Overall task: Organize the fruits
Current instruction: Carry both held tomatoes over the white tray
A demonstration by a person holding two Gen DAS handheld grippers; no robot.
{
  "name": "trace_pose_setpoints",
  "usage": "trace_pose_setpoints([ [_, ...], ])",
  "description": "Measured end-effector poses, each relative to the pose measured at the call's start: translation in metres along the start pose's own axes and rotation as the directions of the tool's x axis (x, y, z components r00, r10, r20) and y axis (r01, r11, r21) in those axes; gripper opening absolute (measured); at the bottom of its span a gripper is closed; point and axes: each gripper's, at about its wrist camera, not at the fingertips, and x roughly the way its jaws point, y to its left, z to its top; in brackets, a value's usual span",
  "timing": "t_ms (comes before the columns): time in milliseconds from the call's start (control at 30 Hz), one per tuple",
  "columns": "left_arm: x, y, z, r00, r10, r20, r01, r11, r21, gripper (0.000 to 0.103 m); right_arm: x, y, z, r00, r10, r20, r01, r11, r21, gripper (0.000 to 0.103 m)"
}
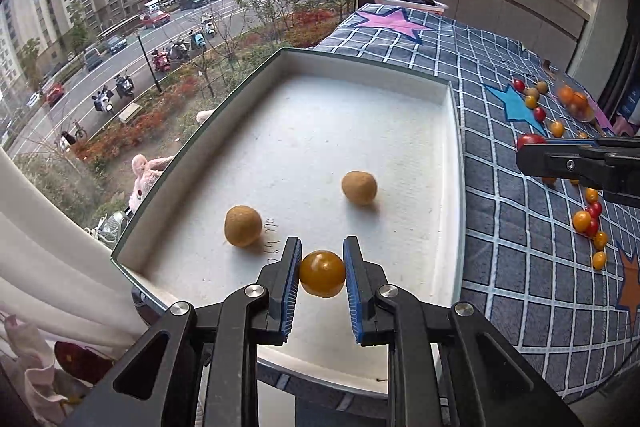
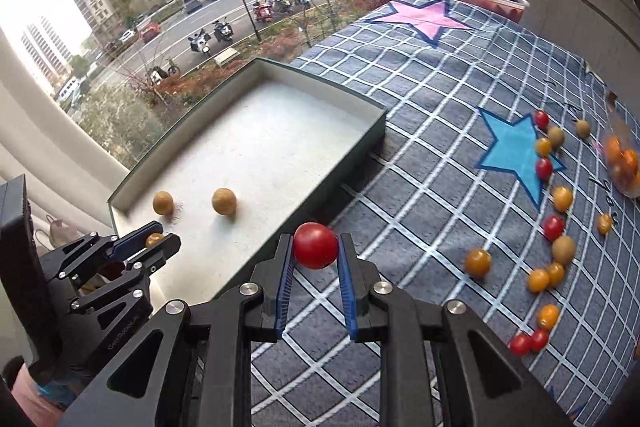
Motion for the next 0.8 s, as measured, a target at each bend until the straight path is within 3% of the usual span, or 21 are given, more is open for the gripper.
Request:
trace_pose_setpoints([
  [333, 0.023, 0.011, -0.003, 0.998, 0.017, -0.056, -0.018, 1.0, -0.02, 0.023, 0.053, 0.052, 0.013, 0.991, -0.001, -0.135, -0.022, 0.986, -0.162, 0.023],
  [600, 0.025, 0.009, 0.0, 0.998, 0.022, -0.052, -0.023, 1.0, -0.006, 0.023, 0.091, 0.067, 0.013, 0.961, -0.056, -0.269, -0.009, 0.972, -0.235, 0.024],
  [800, 0.024, 0.01, -0.002, 0.998, 0.029, -0.047, -0.029, 1.0, -0.003, 0.023, 0.091, 0.068, 0.016, 0.963, -0.064, -0.262, -0.006, 0.967, -0.256, 0.025],
])
